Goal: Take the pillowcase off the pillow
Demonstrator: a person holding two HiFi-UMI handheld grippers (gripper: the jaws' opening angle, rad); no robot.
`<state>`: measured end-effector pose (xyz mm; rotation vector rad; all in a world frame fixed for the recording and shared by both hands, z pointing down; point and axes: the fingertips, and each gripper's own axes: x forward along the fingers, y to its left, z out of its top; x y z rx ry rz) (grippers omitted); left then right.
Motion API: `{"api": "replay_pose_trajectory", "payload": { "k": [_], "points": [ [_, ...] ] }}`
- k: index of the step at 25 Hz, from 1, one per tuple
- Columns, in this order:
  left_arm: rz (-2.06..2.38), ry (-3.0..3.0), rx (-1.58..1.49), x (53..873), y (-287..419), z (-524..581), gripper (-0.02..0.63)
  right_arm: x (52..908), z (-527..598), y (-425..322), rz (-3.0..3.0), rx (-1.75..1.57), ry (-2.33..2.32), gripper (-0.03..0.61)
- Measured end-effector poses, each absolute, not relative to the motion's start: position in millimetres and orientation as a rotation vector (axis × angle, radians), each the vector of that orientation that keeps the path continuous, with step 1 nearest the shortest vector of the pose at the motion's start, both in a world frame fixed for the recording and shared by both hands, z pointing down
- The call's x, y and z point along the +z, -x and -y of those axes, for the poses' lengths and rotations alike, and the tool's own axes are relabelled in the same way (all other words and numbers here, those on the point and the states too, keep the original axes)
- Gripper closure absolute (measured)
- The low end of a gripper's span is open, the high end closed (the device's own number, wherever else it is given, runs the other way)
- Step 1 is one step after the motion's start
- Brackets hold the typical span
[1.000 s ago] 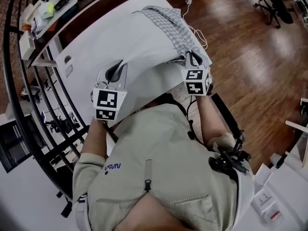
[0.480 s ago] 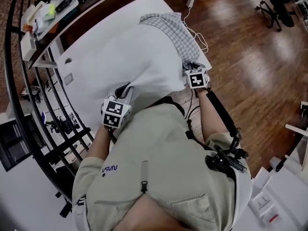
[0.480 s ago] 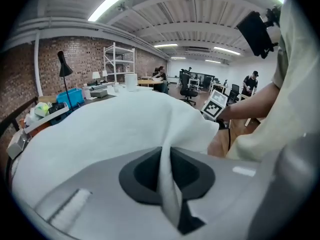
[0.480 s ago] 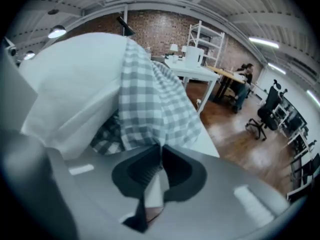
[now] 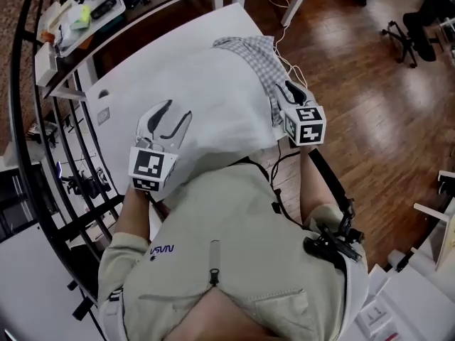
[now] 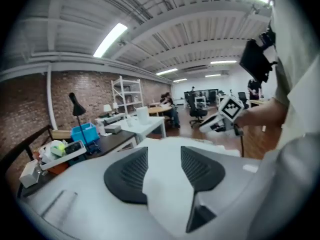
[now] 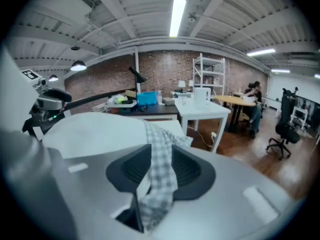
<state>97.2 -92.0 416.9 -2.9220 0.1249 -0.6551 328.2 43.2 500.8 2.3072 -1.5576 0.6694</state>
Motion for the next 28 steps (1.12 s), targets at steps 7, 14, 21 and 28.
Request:
{"api": "replay_pose_trajectory", "payload": {
  "k": [7, 14, 21, 28],
  "points": [
    [-0.344, 2.911, -0.645, 415.9, -159.4, 172.7, 0.376, 473.1, 65.7, -347.5, 1.750, 0.576, -2.189, 0.425],
    [-0.301, 2.871, -1.060, 505.2, -173.8, 183.8, 0.319, 503.7, 131.7, -370.6, 1.803, 0.814, -2.068, 0.373],
    [-0.118, 2.816, -1.289, 542.4, -162.1, 152.7, 0.566, 570.7, 137.1, -348.2, 1.807, 1.183, -1.841, 0.425],
    [-0.141, 2.892, -1.083, 492.7, -149.6, 156.4, 0.597, 515.5, 143.8, -360.9, 1.810, 0.937, -2.022, 0.565]
  ]
}}
